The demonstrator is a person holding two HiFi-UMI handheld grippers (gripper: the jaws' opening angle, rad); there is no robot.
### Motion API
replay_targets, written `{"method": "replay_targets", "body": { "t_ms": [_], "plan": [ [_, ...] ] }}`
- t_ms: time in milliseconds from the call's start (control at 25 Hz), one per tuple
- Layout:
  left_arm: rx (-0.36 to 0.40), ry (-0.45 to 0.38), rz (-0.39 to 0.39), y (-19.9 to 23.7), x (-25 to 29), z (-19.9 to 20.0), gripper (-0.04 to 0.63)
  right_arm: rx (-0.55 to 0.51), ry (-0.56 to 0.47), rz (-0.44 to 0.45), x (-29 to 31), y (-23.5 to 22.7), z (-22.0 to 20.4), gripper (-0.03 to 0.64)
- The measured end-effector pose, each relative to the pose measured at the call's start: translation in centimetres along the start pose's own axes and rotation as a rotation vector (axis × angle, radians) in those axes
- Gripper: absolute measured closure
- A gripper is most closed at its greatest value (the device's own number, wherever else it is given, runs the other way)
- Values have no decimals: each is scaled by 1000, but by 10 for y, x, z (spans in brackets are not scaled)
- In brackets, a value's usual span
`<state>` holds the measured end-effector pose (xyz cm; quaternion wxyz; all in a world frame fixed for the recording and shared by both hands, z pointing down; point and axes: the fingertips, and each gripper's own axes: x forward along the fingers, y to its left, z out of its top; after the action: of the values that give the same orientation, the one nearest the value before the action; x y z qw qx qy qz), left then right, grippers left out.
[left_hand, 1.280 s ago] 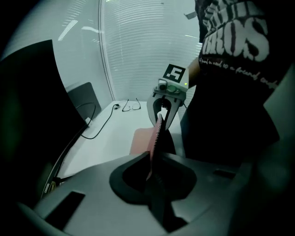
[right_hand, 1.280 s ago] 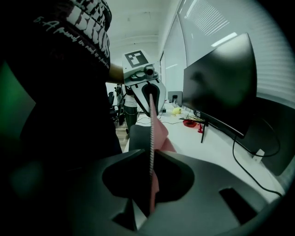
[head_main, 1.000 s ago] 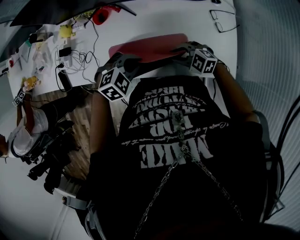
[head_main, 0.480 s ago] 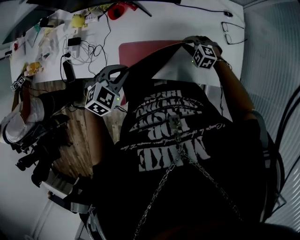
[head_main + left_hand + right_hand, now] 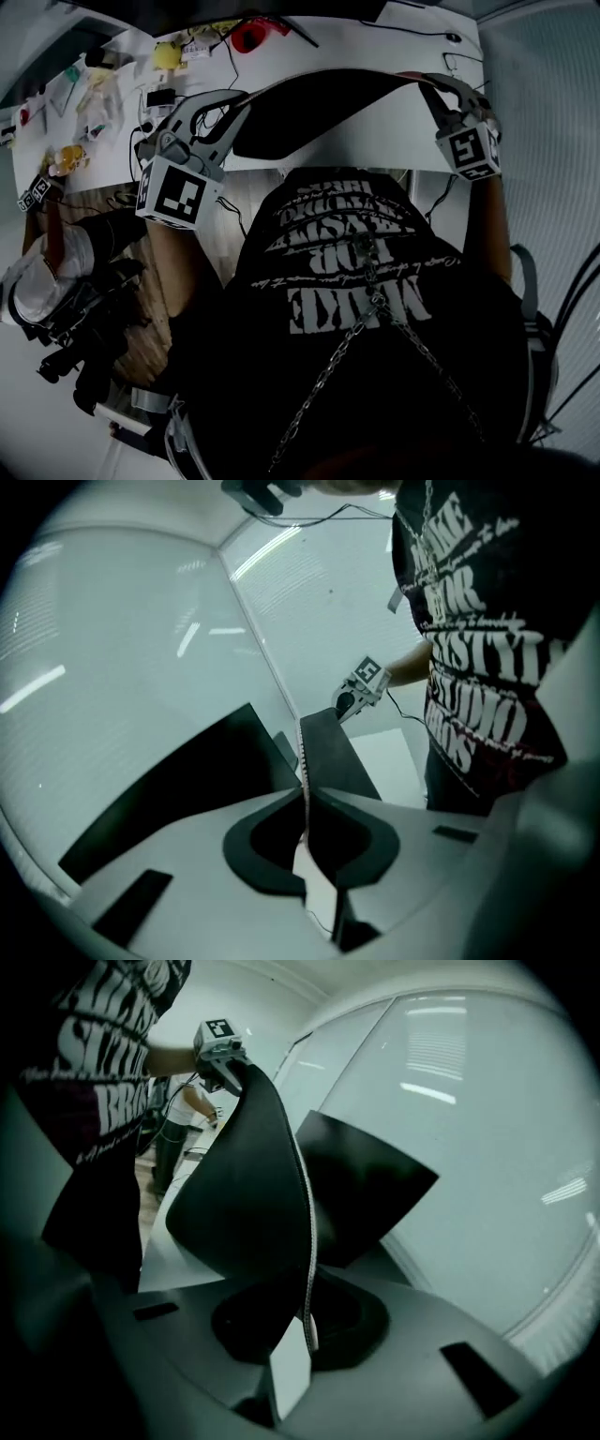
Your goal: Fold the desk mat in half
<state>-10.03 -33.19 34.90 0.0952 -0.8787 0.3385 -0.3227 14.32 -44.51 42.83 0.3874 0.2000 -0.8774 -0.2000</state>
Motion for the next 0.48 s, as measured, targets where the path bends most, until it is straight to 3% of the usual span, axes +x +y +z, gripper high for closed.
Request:
{"method": "replay_targets", "body": {
  "t_ms": [120,240,360,480],
  "plan": [
    [71,-96,-22,20,-15,23,571,-14,7,-137,-60,-38,44,600],
    [63,-152,-106,10,-13,14,571,-15,91,-194,-104,-37,63,601],
    [14,-158,-183,-12,2,-20,571,52,185,-179,-108,-4,49,601],
    [-89,-91,-263,-52,23,-75,571,169,230,-84,-80,55,12,601]
  ]
}}
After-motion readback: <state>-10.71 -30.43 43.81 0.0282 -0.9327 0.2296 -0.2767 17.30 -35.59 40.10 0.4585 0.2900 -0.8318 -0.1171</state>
